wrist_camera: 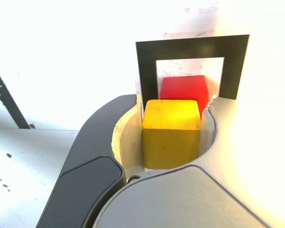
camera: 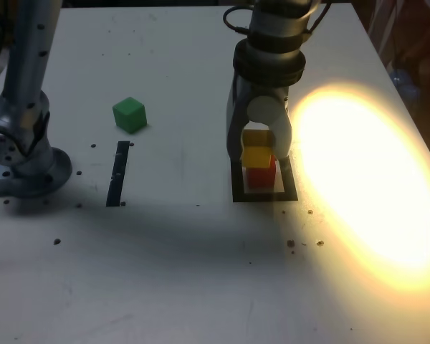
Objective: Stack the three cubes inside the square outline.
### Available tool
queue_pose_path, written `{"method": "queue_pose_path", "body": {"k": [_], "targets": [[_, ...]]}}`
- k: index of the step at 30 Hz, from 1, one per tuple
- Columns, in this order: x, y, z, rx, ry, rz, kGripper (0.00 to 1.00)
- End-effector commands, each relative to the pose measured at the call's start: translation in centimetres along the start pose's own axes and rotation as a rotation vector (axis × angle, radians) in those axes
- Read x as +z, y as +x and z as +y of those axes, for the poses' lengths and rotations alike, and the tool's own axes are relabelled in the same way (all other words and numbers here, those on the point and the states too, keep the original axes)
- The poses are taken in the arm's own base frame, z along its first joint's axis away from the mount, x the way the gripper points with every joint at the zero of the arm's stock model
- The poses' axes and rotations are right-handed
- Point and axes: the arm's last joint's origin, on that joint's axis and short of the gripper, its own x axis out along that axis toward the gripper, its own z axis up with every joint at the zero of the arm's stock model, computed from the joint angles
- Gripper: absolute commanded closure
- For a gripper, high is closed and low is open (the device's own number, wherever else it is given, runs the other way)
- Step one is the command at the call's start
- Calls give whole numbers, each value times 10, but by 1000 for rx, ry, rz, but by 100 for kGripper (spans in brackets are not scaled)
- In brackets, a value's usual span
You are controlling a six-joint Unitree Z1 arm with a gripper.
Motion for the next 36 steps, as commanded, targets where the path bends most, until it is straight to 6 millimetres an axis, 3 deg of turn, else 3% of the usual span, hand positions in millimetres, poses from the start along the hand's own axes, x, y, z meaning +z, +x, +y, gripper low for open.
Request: {"method": "queue_pose_path", "body": {"k": [1, 8, 17, 24, 29, 33, 36], "targets": [[1, 0, 0, 3, 3, -8, 65], [3, 1, 0, 11, 5, -13, 54], [3, 2, 1, 12, 7, -9, 19], [0, -2, 1, 14, 7, -5, 10], [-29, -26, 10, 54, -17, -13, 9], [-74, -42, 35, 75, -106, -23, 9], [-111, -42, 59, 70, -211, -13, 9]]}}
